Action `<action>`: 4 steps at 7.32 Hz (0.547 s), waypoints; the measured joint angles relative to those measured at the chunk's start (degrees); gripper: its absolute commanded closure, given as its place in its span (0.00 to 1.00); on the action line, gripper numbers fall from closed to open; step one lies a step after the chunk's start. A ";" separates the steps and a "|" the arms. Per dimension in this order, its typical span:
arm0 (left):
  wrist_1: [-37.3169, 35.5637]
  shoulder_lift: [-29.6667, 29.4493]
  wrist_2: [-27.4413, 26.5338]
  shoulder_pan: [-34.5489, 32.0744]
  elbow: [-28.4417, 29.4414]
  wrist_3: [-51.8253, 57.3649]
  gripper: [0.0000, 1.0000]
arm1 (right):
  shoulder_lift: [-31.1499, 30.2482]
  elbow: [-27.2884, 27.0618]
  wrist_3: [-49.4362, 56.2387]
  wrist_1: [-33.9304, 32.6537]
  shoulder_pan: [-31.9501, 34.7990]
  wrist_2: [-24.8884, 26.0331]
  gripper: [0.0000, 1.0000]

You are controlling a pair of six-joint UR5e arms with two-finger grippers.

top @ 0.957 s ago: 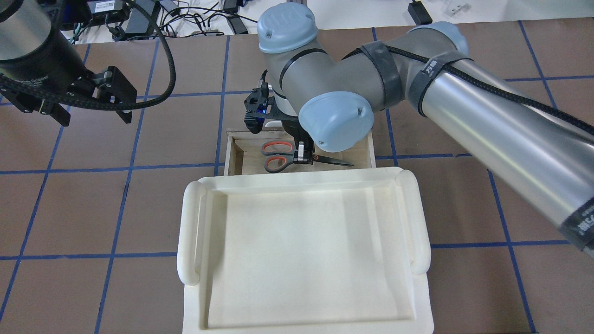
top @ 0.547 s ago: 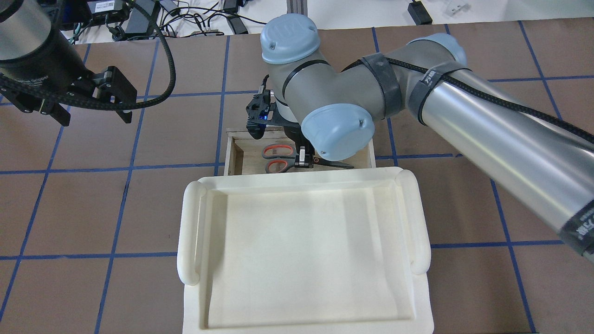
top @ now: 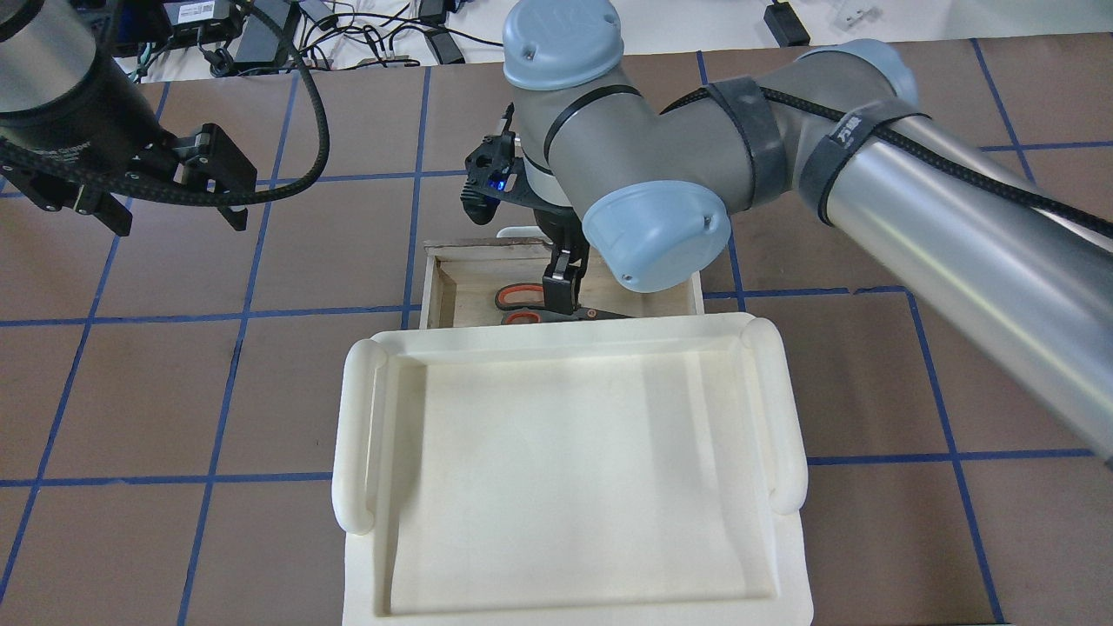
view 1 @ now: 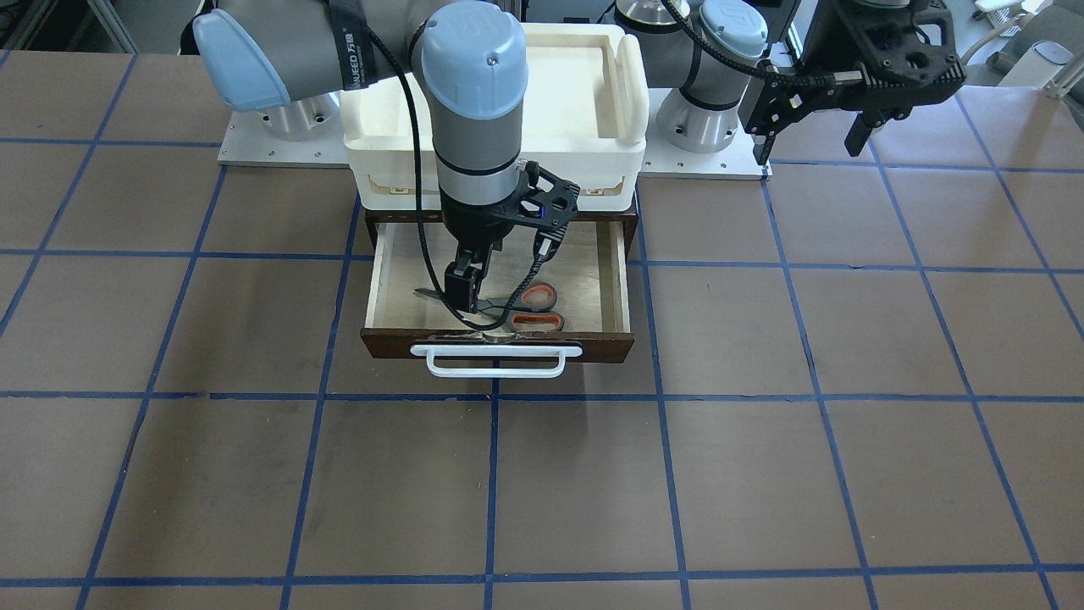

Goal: Put scissors in drawer and close it
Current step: 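Lower the scissors into the drawer and open the right gripper, then raise the right gripper away while the left arm reaches toward the drawer handle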

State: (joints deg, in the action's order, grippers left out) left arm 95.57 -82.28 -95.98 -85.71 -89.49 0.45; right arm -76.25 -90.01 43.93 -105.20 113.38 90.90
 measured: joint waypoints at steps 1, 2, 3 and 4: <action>-0.14 -0.09 0.02 -0.09 -0.09 -0.22 0.00 | -1.39 0.19 -10.89 0.00 -1.16 -0.02 0.00; -0.38 -0.46 0.13 -0.23 -0.22 -0.76 0.00 | -2.78 0.50 -21.96 0.12 -2.84 0.00 0.00; -0.61 -1.10 0.38 -0.52 -0.36 -2.35 0.00 | -4.25 0.69 -30.19 0.29 -5.14 0.05 0.00; -0.79 -1.79 0.70 -1.11 -0.47 -4.81 0.00 | -6.02 0.76 -35.36 1.15 -8.75 0.18 0.00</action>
State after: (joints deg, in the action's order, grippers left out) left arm 94.78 -84.07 -95.28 -86.82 -89.97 -4.36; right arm -82.27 -89.26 8.58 -104.05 104.63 91.08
